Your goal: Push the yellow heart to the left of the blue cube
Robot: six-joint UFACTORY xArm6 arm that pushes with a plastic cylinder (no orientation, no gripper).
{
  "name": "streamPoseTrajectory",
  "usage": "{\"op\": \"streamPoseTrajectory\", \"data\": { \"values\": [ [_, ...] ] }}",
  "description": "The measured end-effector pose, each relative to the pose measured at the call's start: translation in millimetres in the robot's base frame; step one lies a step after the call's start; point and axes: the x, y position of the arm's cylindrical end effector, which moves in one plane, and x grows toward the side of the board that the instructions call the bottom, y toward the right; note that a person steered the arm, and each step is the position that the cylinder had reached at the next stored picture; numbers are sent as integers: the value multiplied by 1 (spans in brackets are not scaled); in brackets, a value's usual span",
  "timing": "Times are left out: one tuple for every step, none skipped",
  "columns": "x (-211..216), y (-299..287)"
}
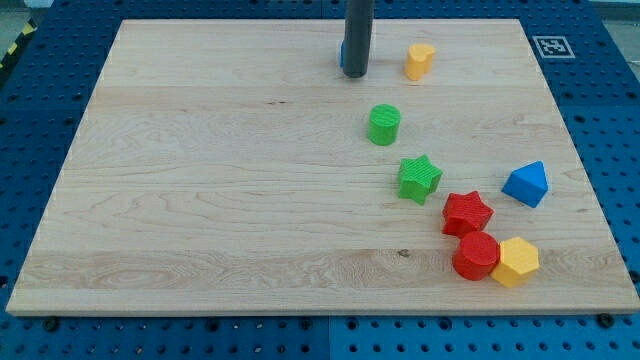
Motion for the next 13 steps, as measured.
{"op": "streamPoseTrajectory", "data": {
  "values": [
    [-29, 0],
    [-40, 0],
    [7, 19],
    [49, 64],
    [50, 119],
    [25, 128],
    [-2, 126],
    [-2, 106],
    [-3, 68],
    [-6, 32],
    [-11, -5],
    [-14, -3],
    [8, 9]
  ]
}}
